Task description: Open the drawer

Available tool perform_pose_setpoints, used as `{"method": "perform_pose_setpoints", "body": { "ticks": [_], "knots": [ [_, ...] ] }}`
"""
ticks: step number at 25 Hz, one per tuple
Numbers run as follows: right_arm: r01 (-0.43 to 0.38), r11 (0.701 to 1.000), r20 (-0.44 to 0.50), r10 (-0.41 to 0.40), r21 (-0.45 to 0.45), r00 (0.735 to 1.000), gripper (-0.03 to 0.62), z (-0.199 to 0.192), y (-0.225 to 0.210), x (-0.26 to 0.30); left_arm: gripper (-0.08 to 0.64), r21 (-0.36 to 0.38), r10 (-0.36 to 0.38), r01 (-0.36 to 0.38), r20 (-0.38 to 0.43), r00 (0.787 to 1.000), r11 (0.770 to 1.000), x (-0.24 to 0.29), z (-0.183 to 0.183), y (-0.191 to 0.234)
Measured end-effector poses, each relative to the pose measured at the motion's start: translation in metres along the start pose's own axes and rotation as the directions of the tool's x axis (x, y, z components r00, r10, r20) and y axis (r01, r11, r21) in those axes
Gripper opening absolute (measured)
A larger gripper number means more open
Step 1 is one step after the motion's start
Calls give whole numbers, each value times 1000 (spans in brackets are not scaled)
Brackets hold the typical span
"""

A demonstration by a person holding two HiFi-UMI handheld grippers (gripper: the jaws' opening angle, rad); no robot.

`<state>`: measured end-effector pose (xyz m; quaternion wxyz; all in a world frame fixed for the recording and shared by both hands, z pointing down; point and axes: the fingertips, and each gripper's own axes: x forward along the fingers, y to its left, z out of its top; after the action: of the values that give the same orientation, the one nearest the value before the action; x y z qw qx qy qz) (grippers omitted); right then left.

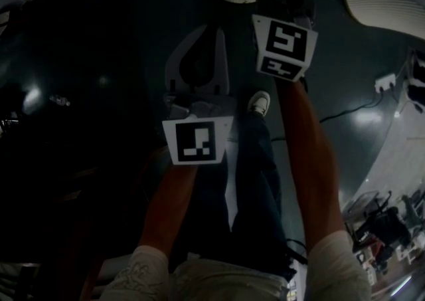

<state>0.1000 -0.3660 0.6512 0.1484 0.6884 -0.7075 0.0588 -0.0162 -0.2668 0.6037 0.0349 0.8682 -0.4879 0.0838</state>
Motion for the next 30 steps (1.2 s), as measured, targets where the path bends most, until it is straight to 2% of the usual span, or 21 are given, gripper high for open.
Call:
{"method": "perform_pose_setpoints", "body": {
  "ticks": [10, 17, 21, 30],
  "knots": [
    [10, 1000, 2, -10, 21, 1000, 103, -5, 1, -10, 2, -6, 24, -24, 19, 1000, 1000, 1, 4, 11],
    [25, 1000, 28, -24, -17, 999, 104, -13, 9, -47, 2, -18, 38, -37, 25, 999, 999, -10, 7, 16],
    [35, 999, 16, -35, 13, 999, 103, -21, 12, -68, 2, -19, 43, -43, 20, 999, 999, -15, 3, 14],
    [1, 1000, -10, -1, -7, 1000, 104, -37, 22, -115, 2, -19, 37, -37, -6, 999, 999, -26, -6, 10]
  ]
}}
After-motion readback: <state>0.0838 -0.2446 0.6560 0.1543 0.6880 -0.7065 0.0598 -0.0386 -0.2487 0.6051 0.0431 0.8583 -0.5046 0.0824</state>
